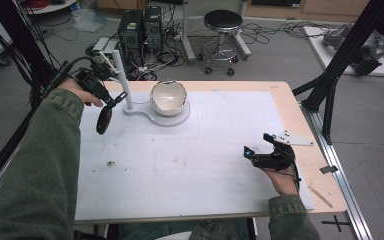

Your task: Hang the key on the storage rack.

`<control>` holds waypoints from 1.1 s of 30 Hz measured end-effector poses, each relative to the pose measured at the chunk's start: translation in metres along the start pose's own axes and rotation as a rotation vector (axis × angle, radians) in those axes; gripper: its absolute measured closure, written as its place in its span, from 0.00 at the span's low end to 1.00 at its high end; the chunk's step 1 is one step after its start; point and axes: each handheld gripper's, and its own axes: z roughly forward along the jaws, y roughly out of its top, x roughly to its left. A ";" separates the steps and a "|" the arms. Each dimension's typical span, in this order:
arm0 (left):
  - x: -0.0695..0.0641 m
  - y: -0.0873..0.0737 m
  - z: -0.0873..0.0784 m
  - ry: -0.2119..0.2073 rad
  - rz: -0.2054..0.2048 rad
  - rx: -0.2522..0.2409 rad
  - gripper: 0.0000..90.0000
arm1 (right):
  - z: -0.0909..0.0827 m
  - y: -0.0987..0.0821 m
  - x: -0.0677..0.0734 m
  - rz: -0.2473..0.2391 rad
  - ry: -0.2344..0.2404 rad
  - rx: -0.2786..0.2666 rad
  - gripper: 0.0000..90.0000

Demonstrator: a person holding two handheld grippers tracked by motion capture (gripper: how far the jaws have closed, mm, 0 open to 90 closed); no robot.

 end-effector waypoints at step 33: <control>0.026 0.036 -0.040 0.137 -0.008 -0.037 0.93 | -0.001 -0.001 0.000 0.012 -0.002 0.007 0.01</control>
